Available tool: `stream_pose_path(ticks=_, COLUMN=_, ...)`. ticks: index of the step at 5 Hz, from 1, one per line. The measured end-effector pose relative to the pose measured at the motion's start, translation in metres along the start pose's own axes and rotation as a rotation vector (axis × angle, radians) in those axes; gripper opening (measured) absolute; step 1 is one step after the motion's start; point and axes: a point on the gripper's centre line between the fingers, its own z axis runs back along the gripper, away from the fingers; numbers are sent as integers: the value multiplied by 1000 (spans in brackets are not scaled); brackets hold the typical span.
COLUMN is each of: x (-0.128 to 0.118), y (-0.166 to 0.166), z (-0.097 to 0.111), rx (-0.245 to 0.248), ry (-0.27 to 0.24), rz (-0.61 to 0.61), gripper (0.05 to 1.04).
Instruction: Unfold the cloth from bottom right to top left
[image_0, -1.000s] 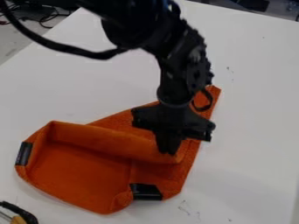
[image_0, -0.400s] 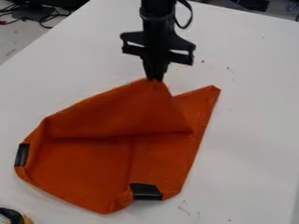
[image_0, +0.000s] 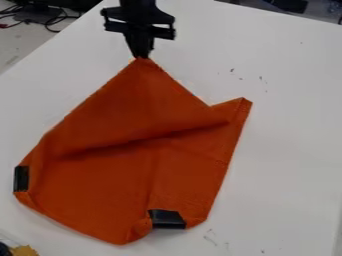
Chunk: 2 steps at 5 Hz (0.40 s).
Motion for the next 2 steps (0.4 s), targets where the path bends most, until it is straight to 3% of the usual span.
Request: stream_pose_path(ticks=2, x=19, y=41, z=11, rx=51, ry=-88, rz=42, gripper=52)
